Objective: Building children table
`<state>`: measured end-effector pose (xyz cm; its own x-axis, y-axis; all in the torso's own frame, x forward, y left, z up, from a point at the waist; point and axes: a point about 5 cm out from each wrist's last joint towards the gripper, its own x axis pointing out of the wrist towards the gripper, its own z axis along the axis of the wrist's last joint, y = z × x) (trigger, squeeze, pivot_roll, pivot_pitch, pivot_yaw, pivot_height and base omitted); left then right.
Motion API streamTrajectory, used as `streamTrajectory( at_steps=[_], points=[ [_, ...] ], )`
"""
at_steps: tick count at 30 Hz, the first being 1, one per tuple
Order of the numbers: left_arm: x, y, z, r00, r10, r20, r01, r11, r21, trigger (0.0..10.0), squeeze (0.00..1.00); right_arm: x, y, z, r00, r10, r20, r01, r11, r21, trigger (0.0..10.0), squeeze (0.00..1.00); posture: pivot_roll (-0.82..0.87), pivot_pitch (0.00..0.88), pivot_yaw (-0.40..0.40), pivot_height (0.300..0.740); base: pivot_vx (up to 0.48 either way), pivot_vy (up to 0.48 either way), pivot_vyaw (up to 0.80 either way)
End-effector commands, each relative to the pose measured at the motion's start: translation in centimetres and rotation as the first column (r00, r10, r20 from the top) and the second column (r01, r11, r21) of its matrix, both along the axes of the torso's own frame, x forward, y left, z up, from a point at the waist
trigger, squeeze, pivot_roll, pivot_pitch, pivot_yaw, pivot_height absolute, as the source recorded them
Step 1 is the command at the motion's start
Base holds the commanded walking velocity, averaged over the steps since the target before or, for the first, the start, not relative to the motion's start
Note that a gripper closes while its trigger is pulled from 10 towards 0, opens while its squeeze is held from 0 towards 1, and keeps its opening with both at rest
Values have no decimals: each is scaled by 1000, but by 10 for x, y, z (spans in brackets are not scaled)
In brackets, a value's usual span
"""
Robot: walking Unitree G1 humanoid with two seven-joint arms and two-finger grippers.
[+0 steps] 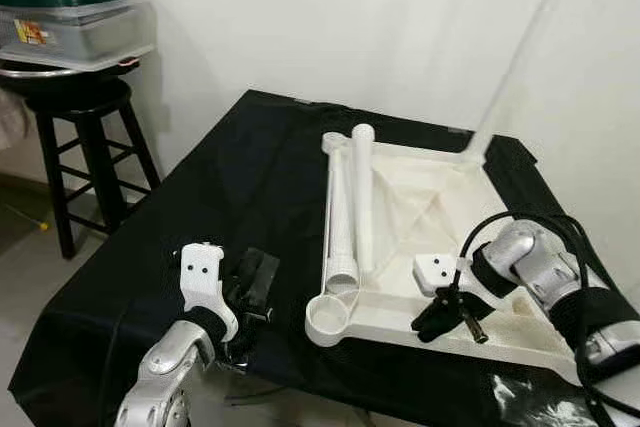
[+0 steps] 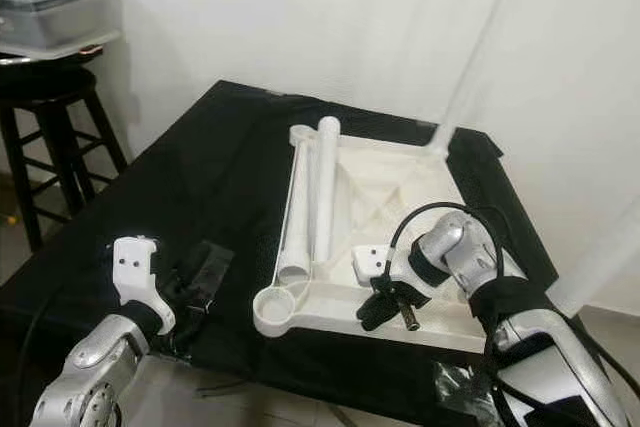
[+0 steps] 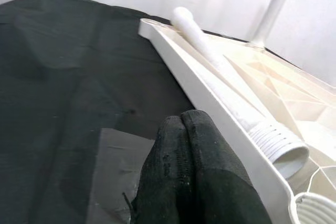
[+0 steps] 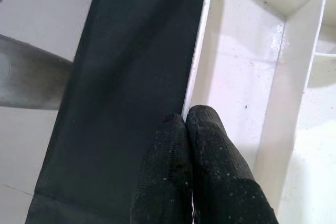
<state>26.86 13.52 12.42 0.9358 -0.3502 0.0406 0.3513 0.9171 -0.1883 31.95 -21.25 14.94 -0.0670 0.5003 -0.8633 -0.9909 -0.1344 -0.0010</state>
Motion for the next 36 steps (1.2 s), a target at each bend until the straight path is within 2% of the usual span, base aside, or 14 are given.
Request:
streamTrajectory(
  at_steps=[1, 2, 3, 4, 5, 6, 16, 25, 27, 28, 29, 30, 32, 36],
  points=[
    [1, -1, -2, 1000, -3, -8, 3, 1000, -3, 10000, 0, -9, 4, -16, 997, 40, -70, -42, 999, -21, 6706, 0, 28, 0, -121, 740, 0, 0, 0],
    [1, -1, -2, 1000, -3, -8, 3, 1000, -3, 10000, 0, -10, 6, -16, 997, 50, -52, -51, 999, -14, 6706, 0, 28, 0, -121, 740, 0, 0, 0],
    [2, -1, -2, 1000, -4, -8, 4, 1000, -3, 10000, 0, -8, 9, -15, 999, 40, -29, -40, 999, 0, 10000, 0, 27, 0, -117, 740, 0, 0, 0],
    [2, -1, -2, 1000, -5, -8, 5, 1000, -3, 10000, 0, -4, 13, -12, 1000, 12, 1, -12, 999, 37, 10000, 541, 29, 0, -115, 740, 0, 0, 0],
    [2, -1, -2, 1000, -5, -8, 5, 1000, -3, 10000, 0, -4, 13, -12, 1000, 12, 1, -12, 999, 37, 10000, 541, 29, 0, -115, 740, 0, 0, 0],
    [2, -1, -2, 1000, -6, -8, 6, 1000, -3, 10000, 0, -2, 16, -8, 1000, -6, 10, 5, 998, 69, 10000, 1000, 29, 0, -115, 740, 0, 0, 0],
    [3, -1, 10, 995, -62, 83, 51, 990, 131, 10000, 0, -1, 43, 25, 997, -70, 41, 46, 899, 436, 10000, 1000, 37, 0, -118, 740, 0, 0, 0],
    [-1, -16, 41, 933, -300, 196, 195, 884, 425, 10000, 0, 12, 42, 53, 945, -320, 64, 173, 658, 733, 10000, 1000, 39, 0, -110, 740, 0, 0, 0],
    [-1, -34, 42, 874, -454, 172, 257, 734, 629, 10000, 59, 29, 35, 60, 815, -578, 40, 301, 481, 823, 10000, 922, 23, 0, -101, 740, 0, 0, 0],
    [1, -41, 40, 855, -496, 150, 270, 674, 687, 10000, 129, 37, 32, 56, 724, -689, 17, 368, 408, 835, 10000, 0, 14, 0, -97, 740, 0, 0, 0],
    [1, -41, 40, 855, -496, 150, 270, 674, 687, 10000, 129, 37, 32, 56, 724, -689, 17, 368, 408, 835, 10000, 0, 14, 0, -97, 740, 0, 0, 0],
    [5, -46, 38, 847, -512, 144, 270, 648, 712, 10000, 1000, 41, 30, 51, 638, -770, -3, 423, 347, 837, 10000, 0, 6, 0, -91, 740, 0, 0, 0],
    [10, -52, 35, 839, -529, 131, 272, 614, 741, 10000, 1000, 44, 28, 42, 534, -841, -84, 496, 231, 837, 10000, 0, 1, 0, -88, 740, 0, 0, -725],
    [14, -57, 34, 832, -542, 118, 267, 578, 771, 10000, 1000, 43, 25, 34, 465, -877, -123, 533, 167, 829, 10000, 0, -2, 0, -84, 740, 0, 0, -722]
  ],
)
